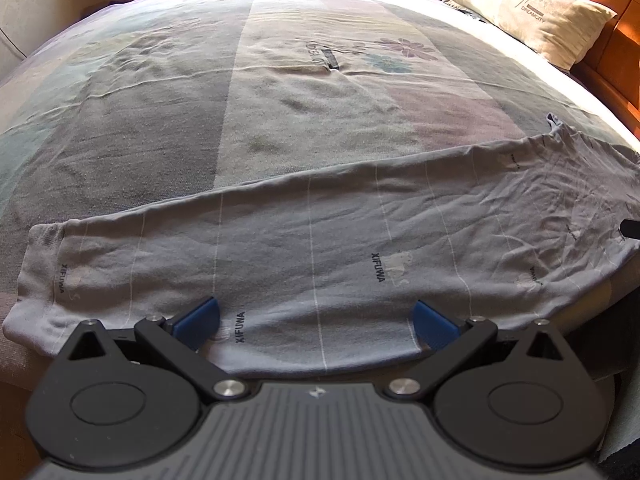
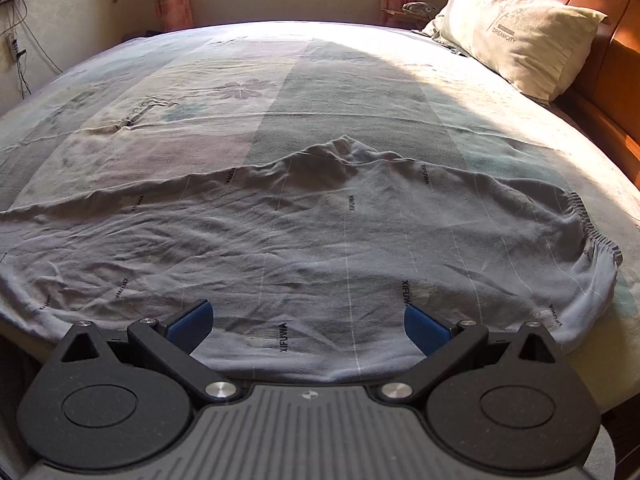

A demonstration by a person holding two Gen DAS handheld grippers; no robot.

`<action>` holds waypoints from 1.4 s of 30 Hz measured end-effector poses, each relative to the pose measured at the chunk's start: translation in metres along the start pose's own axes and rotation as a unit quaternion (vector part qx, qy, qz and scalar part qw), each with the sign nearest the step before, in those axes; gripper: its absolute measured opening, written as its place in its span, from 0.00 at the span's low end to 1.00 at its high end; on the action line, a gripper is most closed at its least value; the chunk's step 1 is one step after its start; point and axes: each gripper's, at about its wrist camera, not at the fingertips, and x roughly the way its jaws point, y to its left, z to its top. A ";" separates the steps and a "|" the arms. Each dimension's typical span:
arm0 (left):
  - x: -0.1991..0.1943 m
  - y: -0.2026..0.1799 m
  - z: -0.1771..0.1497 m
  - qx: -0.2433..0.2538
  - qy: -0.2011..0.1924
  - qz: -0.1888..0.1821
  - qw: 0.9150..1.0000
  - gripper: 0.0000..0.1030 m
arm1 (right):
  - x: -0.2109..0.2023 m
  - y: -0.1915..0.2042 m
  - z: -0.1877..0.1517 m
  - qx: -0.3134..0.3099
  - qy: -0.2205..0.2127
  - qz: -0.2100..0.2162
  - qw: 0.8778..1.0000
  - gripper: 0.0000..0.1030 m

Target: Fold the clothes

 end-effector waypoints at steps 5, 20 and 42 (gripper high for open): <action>-0.016 0.005 -0.004 -0.005 -0.016 0.005 1.000 0.99 | 0.019 0.025 -0.008 -0.027 0.044 0.025 0.998 1.00; -0.062 0.114 -0.039 -0.218 -0.103 -0.079 0.967 0.99 | 0.018 0.031 -0.013 -0.020 0.041 0.010 0.999 1.00; -0.013 0.200 -0.082 -0.504 -0.138 -0.233 0.820 0.99 | 0.019 0.033 -0.011 -0.014 0.047 0.003 0.999 1.00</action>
